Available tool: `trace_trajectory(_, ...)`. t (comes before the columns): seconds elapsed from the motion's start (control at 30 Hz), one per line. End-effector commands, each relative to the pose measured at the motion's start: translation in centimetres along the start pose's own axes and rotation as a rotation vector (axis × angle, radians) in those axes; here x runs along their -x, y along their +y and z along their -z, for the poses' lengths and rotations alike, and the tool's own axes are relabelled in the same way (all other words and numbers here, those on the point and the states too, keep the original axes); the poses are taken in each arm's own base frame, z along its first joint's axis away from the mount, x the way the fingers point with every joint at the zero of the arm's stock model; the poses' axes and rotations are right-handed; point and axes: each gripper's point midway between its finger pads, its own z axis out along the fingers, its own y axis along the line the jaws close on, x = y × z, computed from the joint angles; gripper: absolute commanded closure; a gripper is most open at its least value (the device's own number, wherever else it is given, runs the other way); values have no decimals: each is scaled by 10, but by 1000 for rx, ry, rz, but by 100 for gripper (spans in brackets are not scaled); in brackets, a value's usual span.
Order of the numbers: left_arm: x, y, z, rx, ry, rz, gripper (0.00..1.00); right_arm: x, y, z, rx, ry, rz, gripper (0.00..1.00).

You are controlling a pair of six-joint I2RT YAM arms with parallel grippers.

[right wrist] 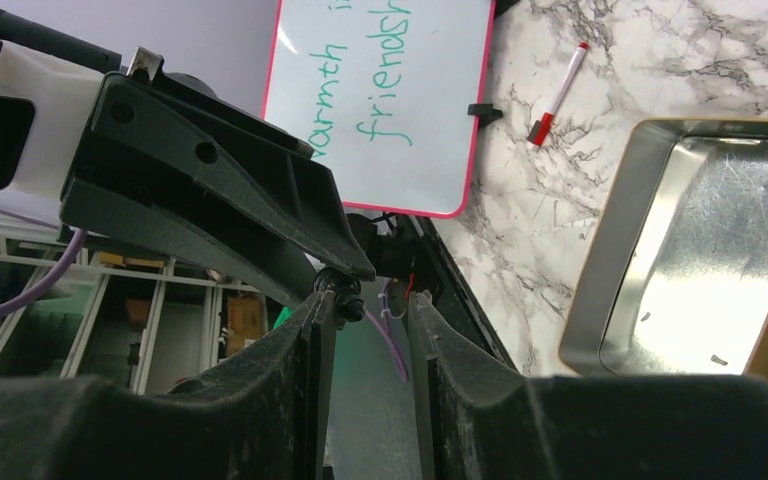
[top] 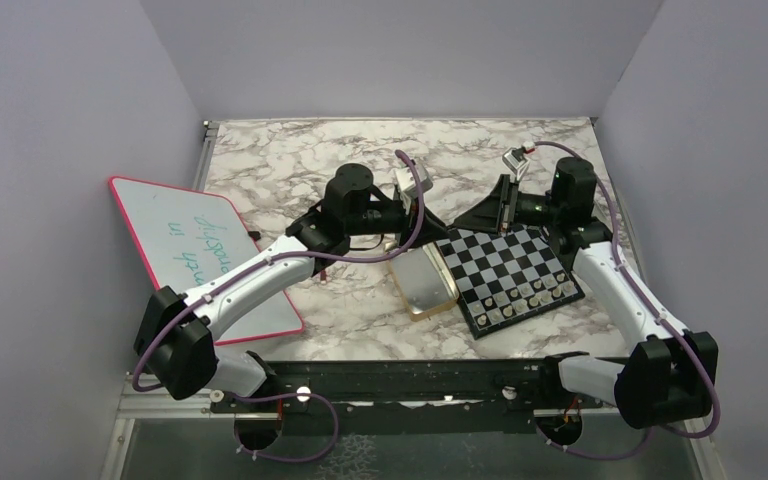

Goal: Set up the chess pieces on the board
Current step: Place the chess piece on the chessboard.

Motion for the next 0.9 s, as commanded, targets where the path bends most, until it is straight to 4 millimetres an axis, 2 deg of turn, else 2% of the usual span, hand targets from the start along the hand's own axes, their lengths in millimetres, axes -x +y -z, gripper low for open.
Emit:
trace_trajectory(0.0, 4, -7, -3, -57, -15, -42, 100, 1, 11, 2, 35, 27, 5, 64)
trace_trajectory(0.3, 5, -3, -7, -54, -13, -50, 100, 0, 13, 0, 66, 36, -6, 76)
trace_trajectory(0.47, 5, -1, -8, -44, -14, -50, 100, -4, 9, 0, 62, 54, -26, 71)
trace_trajectory(0.63, 4, 1, -9, -38, -14, -50, 100, -8, 4, -1, 64, 67, -38, 72)
trace_trajectory(0.8, 5, 3, -12, -39, -18, -48, 100, -9, 6, -1, 73, 78, -35, 78)
trace_trajectory(0.87, 4, 4, -13, -39, -19, -49, 100, -10, 7, -1, 75, 79, -34, 84)
